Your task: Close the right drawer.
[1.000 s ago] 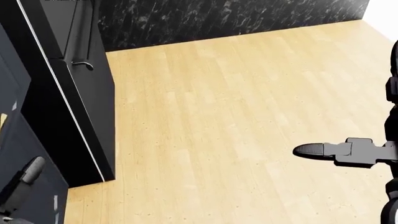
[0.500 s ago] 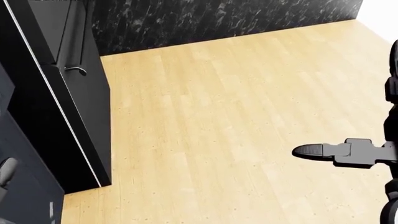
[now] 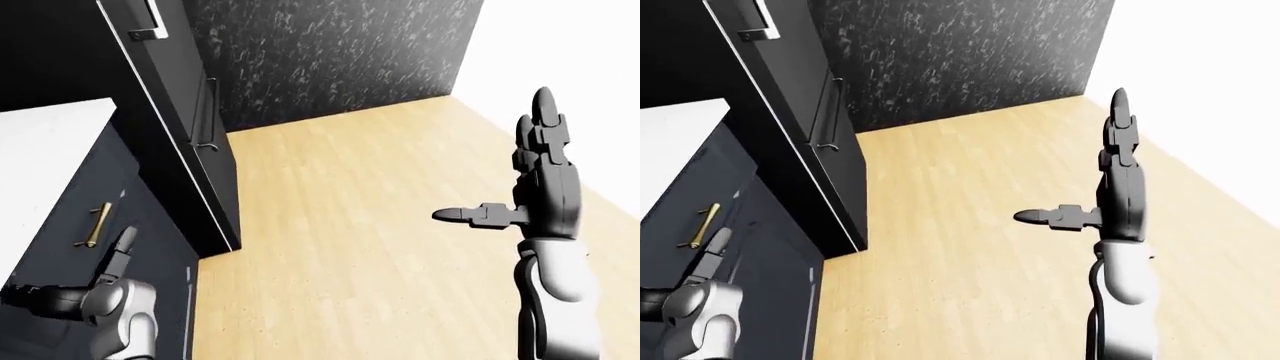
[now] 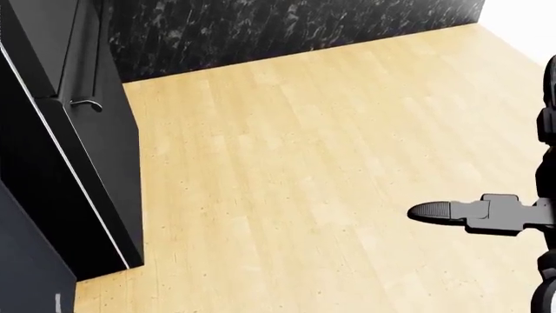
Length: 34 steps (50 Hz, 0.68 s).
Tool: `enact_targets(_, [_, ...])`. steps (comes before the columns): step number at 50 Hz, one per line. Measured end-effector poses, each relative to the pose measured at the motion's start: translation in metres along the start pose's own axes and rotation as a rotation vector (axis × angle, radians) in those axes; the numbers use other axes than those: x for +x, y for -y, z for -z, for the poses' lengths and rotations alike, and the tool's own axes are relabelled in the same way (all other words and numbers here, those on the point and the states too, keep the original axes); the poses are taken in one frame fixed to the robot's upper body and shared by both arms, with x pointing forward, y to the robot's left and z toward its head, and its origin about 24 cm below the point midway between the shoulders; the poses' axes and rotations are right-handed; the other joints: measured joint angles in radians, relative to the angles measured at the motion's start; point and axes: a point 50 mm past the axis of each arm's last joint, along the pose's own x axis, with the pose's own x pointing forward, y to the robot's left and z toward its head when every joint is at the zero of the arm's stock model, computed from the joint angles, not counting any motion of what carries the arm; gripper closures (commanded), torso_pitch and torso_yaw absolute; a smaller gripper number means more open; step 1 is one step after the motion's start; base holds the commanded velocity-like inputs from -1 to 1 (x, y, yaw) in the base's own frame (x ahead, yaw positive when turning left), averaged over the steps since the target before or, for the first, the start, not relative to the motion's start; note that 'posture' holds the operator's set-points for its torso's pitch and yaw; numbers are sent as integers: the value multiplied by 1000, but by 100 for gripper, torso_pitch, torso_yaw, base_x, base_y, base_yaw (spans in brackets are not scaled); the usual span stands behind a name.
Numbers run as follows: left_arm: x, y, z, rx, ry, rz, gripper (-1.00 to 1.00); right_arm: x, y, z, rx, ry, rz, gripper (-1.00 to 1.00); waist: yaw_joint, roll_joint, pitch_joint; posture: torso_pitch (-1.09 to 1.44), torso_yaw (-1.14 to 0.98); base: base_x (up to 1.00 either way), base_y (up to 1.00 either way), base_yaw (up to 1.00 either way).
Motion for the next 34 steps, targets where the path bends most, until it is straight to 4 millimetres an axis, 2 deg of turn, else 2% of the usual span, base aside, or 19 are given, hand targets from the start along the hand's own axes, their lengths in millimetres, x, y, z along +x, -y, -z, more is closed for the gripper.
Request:
enact_targets(7, [13, -8, -6, -19, 4, -54, -100, 0, -1, 1, 0, -1, -2, -100, 2, -2, 1, 0, 0, 0, 0, 0])
enact_targets(20, [22, -17, -11, -39, 2, -112, -100, 1, -1, 0, -1, 6, -2, -100, 4, 0, 5, 0, 0, 0, 0, 0])
enact_targets(34, [32, -28, -17, -68, 2, -209, -100, 2, -1, -2, -3, 7, -2, -100, -13, 29, 10, 0, 0, 0, 0, 0])
